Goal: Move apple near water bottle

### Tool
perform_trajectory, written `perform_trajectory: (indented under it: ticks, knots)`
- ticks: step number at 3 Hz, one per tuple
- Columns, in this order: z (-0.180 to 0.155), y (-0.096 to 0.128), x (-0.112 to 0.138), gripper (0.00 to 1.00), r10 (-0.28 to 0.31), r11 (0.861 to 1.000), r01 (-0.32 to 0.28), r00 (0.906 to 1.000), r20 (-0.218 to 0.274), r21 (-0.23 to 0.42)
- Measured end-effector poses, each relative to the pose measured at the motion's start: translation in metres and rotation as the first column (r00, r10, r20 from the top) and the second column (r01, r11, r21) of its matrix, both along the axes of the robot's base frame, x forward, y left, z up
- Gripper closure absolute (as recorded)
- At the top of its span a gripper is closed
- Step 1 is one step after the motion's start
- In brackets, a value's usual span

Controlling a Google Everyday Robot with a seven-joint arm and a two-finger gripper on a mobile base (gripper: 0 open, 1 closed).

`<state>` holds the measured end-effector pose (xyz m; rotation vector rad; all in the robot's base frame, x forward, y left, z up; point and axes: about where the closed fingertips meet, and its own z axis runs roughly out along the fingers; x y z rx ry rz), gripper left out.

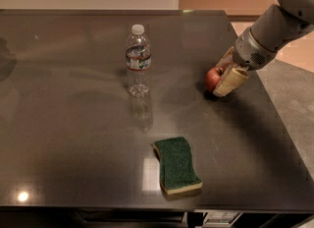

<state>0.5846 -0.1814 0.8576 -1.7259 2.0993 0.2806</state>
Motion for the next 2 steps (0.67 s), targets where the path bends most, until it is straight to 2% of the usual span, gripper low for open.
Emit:
perform_trajectory:
  ticks: [1,2]
  knots:
    - [0.015,0.02,0.005,0.87,0.028,0.999,-0.027,0.9996,-0.009,0.044]
    - [0.026,0.055,0.007,1.0,0.081,0.994,-0.079,0.9965,-0.021,0.082]
